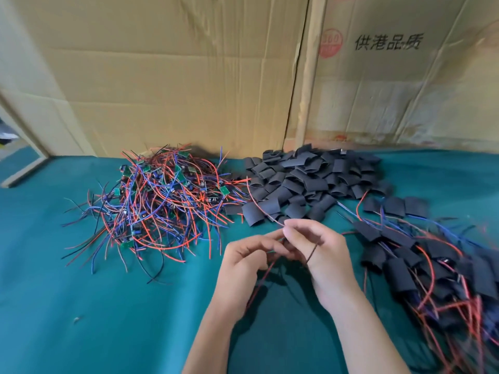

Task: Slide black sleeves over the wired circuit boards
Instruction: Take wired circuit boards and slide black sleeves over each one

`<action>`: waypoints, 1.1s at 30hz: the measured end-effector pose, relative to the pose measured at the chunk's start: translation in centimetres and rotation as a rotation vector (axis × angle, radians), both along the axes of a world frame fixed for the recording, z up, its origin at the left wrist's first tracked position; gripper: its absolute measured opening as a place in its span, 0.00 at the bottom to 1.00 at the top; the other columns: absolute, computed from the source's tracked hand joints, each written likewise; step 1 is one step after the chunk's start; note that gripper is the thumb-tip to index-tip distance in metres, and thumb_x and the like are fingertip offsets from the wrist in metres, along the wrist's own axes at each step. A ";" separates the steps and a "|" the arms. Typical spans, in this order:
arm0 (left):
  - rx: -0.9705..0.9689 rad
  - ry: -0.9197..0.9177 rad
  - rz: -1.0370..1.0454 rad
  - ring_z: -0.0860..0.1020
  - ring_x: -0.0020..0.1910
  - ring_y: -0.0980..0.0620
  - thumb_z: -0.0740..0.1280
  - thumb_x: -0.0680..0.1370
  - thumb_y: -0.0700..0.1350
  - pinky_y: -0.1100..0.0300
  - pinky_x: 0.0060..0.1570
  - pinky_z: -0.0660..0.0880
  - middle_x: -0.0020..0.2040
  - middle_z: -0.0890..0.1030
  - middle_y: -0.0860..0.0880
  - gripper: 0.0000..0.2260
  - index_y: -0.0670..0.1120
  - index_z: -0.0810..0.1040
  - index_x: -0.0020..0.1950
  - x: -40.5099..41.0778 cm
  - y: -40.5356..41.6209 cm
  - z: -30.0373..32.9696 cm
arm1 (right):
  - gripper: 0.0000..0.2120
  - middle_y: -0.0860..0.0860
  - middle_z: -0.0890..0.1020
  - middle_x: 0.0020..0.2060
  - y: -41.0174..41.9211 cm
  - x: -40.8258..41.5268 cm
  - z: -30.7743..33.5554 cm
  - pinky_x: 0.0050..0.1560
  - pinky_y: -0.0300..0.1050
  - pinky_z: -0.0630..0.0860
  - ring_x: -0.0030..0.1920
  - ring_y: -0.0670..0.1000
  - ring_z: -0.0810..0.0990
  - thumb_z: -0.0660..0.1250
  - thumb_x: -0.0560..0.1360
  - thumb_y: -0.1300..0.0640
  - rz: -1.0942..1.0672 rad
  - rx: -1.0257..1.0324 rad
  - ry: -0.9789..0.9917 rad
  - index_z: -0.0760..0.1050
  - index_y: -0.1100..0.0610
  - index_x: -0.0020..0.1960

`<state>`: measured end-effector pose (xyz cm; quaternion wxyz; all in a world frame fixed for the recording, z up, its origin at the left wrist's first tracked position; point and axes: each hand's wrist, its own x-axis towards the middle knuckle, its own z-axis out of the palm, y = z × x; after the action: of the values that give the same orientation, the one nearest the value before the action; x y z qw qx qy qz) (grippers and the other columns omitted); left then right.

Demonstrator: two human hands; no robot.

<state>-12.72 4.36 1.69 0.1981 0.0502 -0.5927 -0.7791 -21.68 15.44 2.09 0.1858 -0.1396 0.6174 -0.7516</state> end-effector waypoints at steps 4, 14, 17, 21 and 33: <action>0.246 -0.017 0.109 0.83 0.56 0.38 0.56 0.75 0.28 0.52 0.49 0.81 0.50 0.84 0.38 0.16 0.44 0.80 0.40 -0.5 -0.1 -0.6 | 0.08 0.58 0.87 0.43 0.6 -0.9 0.8 0.33 0.39 0.77 0.34 0.50 0.80 0.71 0.75 0.69 -0.041 -0.159 -0.195 0.85 0.58 0.49; 0.058 -0.172 0.111 0.82 0.44 0.46 0.66 0.81 0.35 0.57 0.46 0.79 0.47 0.85 0.40 0.09 0.43 0.84 0.56 -1.0 0.5 -0.1 | 0.05 0.47 0.87 0.41 0.4 -0.3 0.4 0.42 0.43 0.77 0.39 0.48 0.82 0.72 0.71 0.57 -0.056 0.189 0.235 0.87 0.50 0.41; 0.112 -0.210 0.187 0.81 0.38 0.46 0.65 0.78 0.31 0.60 0.41 0.79 0.42 0.84 0.42 0.13 0.45 0.86 0.45 -1.3 0.5 -0.1 | 0.08 0.43 0.85 0.47 0.8 -0.8 -0.4 0.49 0.45 0.77 0.44 0.47 0.79 0.73 0.72 0.58 -0.322 0.481 0.606 0.85 0.48 0.50; 0.039 -0.205 0.214 0.82 0.35 0.47 0.65 0.72 0.37 0.59 0.38 0.79 0.37 0.82 0.46 0.09 0.47 0.84 0.40 -1.5 0.7 0.1 | 0.22 0.47 0.80 0.61 0.9 -0.8 -1.1 0.55 0.51 0.72 0.60 0.55 0.72 0.73 0.75 0.57 -0.243 0.876 0.705 0.76 0.51 0.68; -0.254 -0.226 0.379 0.80 0.29 0.50 0.63 0.82 0.37 0.63 0.27 0.74 0.37 0.84 0.48 0.09 0.47 0.80 0.47 -2.1 0.5 -0.9 | 0.14 0.49 0.82 0.33 1.4 -1.9 0.2 0.35 0.43 0.75 0.31 0.48 0.80 0.70 0.74 0.66 -0.372 0.119 0.138 0.81 0.49 0.54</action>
<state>-14.81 4.85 0.82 0.2780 0.2220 -0.6843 -0.6366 -23.59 16.86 2.33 0.0093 -0.0631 0.6871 -0.7238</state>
